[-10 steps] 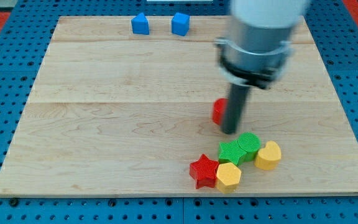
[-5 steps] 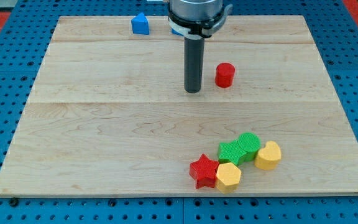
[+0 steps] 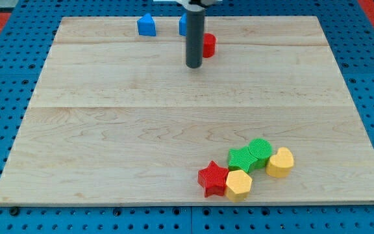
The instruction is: Move the red circle to the top center
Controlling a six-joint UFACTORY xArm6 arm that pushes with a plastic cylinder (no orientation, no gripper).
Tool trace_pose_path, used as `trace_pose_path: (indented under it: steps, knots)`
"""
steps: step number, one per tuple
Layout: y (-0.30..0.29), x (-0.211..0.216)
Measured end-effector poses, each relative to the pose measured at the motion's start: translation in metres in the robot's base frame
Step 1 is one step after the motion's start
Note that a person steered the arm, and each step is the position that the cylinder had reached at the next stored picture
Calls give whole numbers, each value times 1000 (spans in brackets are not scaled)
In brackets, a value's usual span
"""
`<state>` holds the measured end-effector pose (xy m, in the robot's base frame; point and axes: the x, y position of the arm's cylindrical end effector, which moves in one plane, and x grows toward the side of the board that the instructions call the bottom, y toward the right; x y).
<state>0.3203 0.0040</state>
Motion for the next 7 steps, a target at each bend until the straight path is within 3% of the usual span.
trace_pose_path:
  steps: [1, 2, 3, 5, 6, 7]
  knots:
    - [78, -16]
    - [83, -29]
    - [37, -3]
    - [108, -57]
    - [103, -78]
    - [159, -16]
